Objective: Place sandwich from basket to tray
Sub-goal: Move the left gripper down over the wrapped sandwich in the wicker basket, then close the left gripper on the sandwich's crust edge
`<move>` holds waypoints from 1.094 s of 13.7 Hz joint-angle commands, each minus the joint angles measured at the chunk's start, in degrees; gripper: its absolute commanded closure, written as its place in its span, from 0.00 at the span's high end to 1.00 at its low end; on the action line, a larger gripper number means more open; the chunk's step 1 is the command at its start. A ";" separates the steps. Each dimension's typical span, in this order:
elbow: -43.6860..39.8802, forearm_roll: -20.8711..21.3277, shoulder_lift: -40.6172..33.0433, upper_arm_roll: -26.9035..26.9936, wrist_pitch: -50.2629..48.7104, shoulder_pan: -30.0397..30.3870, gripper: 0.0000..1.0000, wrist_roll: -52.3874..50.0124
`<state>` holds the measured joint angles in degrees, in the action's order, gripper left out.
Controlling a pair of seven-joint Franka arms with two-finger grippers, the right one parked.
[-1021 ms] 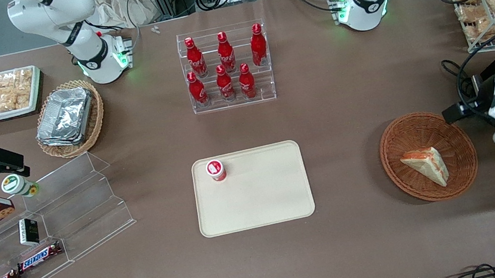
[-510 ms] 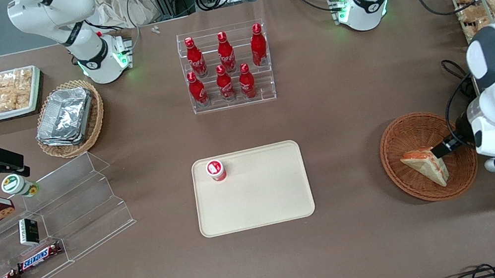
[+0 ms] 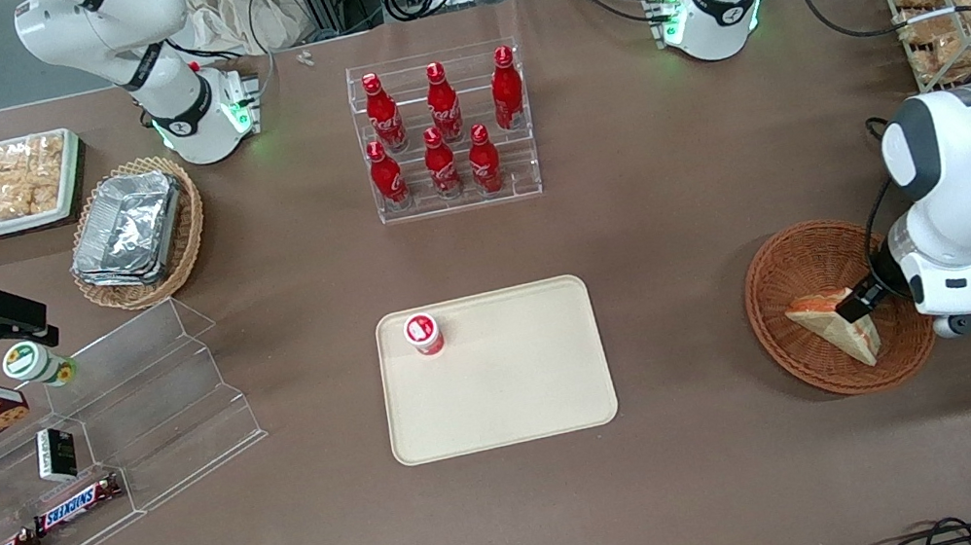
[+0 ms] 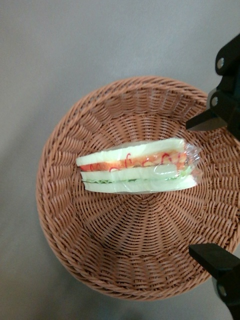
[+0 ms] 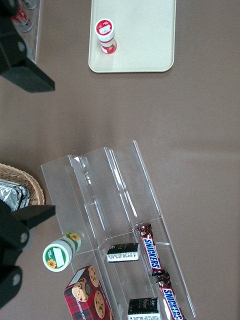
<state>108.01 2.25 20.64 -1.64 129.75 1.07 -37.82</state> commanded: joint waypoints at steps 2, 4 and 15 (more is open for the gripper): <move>1.68 -0.49 1.15 -0.21 3.75 0.69 0.99 -2.52; 1.76 -0.93 1.94 -0.21 4.28 0.69 0.99 -3.04; 1.50 -3.21 5.98 -0.29 8.32 0.69 0.99 -8.14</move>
<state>108.93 -0.06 26.31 -1.51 136.11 1.31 -44.64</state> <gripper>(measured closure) 0.004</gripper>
